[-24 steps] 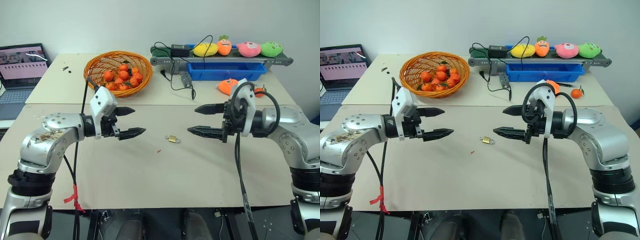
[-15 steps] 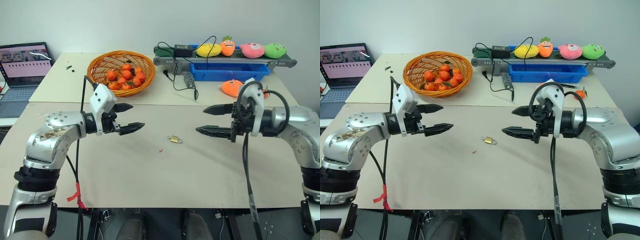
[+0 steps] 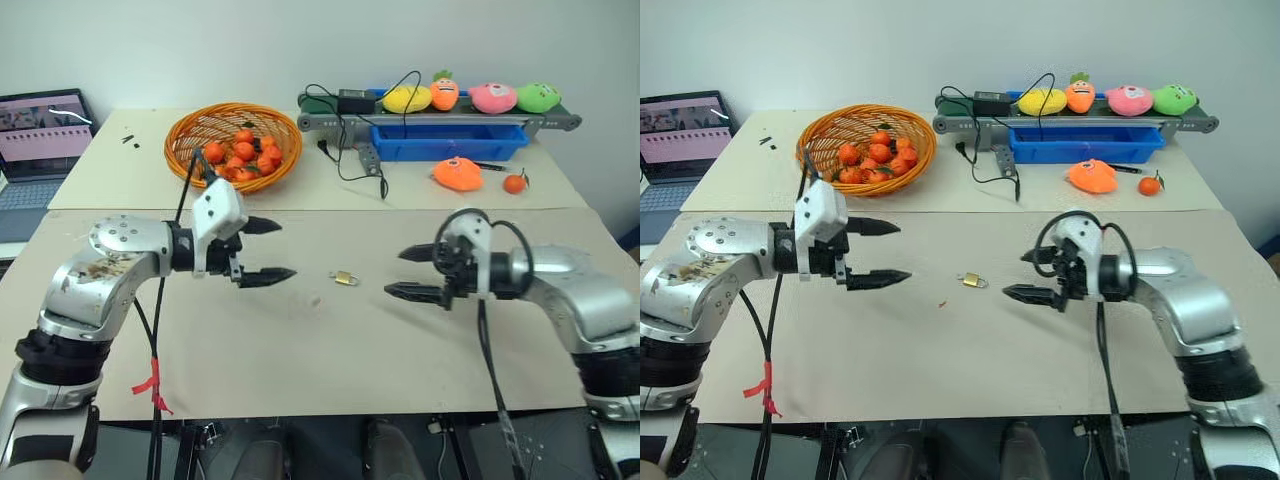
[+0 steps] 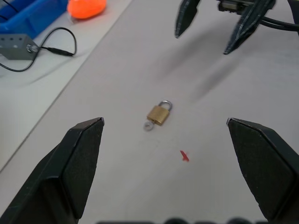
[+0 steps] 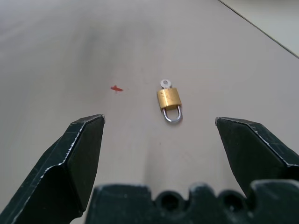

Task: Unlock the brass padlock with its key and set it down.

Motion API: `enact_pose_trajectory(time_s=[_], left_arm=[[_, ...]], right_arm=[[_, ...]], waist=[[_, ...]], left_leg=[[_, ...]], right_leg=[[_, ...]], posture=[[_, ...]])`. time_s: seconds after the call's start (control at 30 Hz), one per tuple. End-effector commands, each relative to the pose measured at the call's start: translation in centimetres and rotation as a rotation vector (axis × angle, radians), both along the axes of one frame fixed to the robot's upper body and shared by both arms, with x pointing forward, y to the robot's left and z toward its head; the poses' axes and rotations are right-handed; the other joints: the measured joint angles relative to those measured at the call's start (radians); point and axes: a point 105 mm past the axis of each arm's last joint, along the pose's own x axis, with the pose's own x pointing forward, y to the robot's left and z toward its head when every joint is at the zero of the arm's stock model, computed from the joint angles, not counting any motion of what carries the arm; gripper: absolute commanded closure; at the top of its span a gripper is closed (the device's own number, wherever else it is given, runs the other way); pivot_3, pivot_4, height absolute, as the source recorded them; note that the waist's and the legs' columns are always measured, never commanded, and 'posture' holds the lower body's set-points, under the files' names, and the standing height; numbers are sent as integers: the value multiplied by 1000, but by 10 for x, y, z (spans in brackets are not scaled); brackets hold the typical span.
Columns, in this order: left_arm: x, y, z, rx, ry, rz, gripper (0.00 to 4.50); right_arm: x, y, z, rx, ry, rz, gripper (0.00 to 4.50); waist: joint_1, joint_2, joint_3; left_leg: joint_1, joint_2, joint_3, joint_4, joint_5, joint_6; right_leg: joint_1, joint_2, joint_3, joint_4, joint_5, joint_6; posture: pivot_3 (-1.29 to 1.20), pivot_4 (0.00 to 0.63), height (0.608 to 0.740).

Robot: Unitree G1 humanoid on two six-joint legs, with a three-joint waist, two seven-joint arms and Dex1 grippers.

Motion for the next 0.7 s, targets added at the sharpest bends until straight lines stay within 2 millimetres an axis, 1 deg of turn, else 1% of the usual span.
enact_pose_trajectory(time_s=[0.03, 0.2, 0.33, 0.43, 0.7], left_arm=[[0, 10, 1, 73, -55, 23, 0], [-2, 18, -4, 87, -56, 57, 0], [-3, 20, -4, 90, -61, 75, 0], [-4, 21, -4, 88, -62, 83, 0], [-7, 24, -3, 88, -65, 100, 0]], right_arm=[[14, 13, -3, 20, -42, 37, 34], [34, 31, -16, 39, -46, 70, 34], [44, 42, -28, 32, -49, 93, 34], [48, 44, -34, 22, -48, 101, 34], [52, 50, -50, 23, -29, 108, 34]], waist=[[-2, -1, 0], [3, -1, 0], [2, -1, 0], [1, 0, 0], [-3, 0, 0]], left_leg=[[1, 0, 1, 0, 0, -1], [-2, 0, 1, 0, 1, -1], [-3, 0, 1, 0, 1, -2], [-3, 0, 1, 0, 1, -2], [-2, 0, 1, 0, 2, -3]], right_leg=[[1, 1, 0, 0, 0, 0], [-1, 1, 0, -1, 0, 0], [-2, 1, -1, -1, 0, 0], [-2, 1, -1, -1, 0, 0], [-2, 1, -1, 0, 0, 0]], posture=[[0, 150, 740], [0, 150, 740], [0, 150, 740], [0, 150, 740], [0, 150, 740]])
